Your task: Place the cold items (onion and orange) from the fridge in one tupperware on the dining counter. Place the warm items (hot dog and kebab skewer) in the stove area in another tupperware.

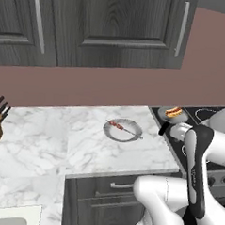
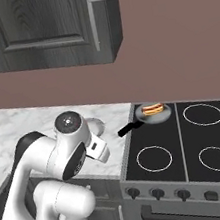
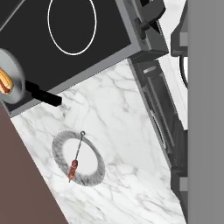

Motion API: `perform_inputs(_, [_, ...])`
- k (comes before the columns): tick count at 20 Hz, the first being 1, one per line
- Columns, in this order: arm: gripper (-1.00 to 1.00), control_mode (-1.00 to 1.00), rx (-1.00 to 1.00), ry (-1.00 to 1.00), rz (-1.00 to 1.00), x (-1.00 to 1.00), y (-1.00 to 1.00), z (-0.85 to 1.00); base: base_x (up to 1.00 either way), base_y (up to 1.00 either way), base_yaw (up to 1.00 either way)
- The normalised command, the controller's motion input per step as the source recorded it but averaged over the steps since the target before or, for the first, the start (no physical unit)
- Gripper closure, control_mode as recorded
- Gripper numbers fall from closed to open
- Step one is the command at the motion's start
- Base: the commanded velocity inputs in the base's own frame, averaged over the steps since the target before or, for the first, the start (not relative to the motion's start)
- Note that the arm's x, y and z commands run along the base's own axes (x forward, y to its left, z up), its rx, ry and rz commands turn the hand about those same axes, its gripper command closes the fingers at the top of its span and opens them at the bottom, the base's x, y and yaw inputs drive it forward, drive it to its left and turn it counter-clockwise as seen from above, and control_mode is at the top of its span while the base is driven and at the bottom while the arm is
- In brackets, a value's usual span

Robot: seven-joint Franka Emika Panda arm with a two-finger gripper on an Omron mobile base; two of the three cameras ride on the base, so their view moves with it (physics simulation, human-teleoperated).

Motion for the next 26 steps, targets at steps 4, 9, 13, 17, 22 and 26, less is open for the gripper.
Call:
perform_inputs(4, [-1.00,1.00,0.00,0.00,0.00,0.00,0.00,0.00,0.13,-0.33,-0.17])
perform_inputs(9, [-1.00,1.00,0.00,0.00,0.00,0.00,0.00,0.00,0.01,-0.15,-0.11])
perform_inputs(13, [-1.00,1.00,0.00,0.00,0.00,0.00,0.00,0.00,0.00,-0.12,-0.10])
perform_inputs(17, [-1.00,-1.00,-0.28,0.10,-0.11,0.04,0.00,0.00,0.00,0.00,0.00])
perform_inputs(22, [-1.00,-1.00,-0.26,0.14,-0.13,0.35,-0.07,0.05,0.00,0.00,0.00])
perform_inputs(26, [-1.00,-1.00,-0.06,0.03,-0.07,0.37,-0.41,0.17,0.00,0.00,0.00])
